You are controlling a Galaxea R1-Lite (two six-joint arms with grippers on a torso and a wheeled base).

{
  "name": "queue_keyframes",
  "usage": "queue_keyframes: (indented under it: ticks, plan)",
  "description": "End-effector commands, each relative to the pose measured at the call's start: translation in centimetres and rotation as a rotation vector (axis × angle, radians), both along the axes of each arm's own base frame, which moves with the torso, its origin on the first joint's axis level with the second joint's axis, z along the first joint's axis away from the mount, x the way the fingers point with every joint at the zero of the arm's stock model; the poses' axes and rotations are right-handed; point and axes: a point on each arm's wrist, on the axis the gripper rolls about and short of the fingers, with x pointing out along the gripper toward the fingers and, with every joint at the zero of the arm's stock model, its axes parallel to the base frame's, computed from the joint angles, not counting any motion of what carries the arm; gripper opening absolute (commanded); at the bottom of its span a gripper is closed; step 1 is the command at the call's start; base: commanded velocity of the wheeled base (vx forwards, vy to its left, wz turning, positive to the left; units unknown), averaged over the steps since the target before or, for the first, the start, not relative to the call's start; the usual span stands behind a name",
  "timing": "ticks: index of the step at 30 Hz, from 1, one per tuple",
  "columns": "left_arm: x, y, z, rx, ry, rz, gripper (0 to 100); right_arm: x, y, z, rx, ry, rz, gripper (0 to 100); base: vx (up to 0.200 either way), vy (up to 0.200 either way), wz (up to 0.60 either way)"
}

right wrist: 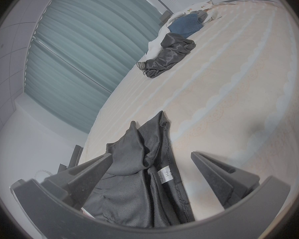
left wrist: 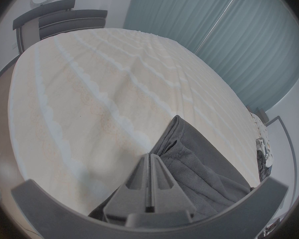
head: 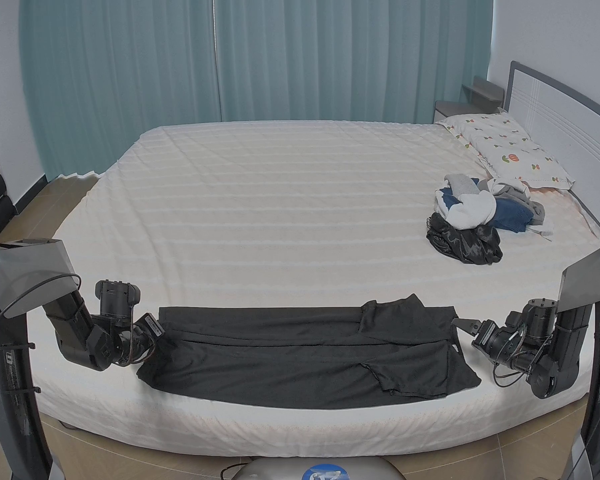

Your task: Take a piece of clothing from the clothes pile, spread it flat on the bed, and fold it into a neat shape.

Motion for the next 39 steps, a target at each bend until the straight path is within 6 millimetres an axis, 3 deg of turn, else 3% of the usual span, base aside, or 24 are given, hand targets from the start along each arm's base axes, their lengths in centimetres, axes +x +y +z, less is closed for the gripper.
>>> queue_keyframes:
  ticks: [1,5,6,24,29,33,34,39]
  plan:
    - [-0.2,0.0,0.0,0.001,0.005,0.001,0,0.0,0.0,0.1,0.000,-0.011,0.002,100,0.000,0.000,0.00]
    - [-0.4,0.0,-0.1,0.001,0.014,0.001,0,0.0,0.0,0.1,0.000,-0.010,0.002,100,0.000,0.000,0.00]
    - [-0.4,0.0,-0.1,0.001,0.014,0.001,100,0.0,0.0,0.1,0.000,-0.010,0.002,100,0.000,0.000,0.00]
    - [1.7,-0.6,2.0,-0.083,-0.152,0.019,100,0.0,0.1,0.0,-0.001,-0.008,0.004,100,0.000,0.000,0.00]
    - [2.7,-1.7,0.0,-0.090,-0.127,0.004,100,0.0,0.1,-0.2,-0.006,-0.003,0.008,100,0.000,0.000,0.00]
    - [2.4,-1.9,-0.2,-0.080,-0.115,-0.003,100,0.0,0.1,-0.2,-0.005,-0.002,0.008,100,0.000,0.000,0.00]
    - [2.3,-1.9,-0.2,-0.079,-0.113,-0.004,0,0.0,0.1,-0.2,-0.005,-0.004,0.008,100,0.000,0.000,0.00]
    - [1.4,-1.8,-0.4,-0.066,-0.083,0.002,0,-0.1,0.1,-0.2,-0.005,-0.001,0.008,100,0.000,0.000,0.00]
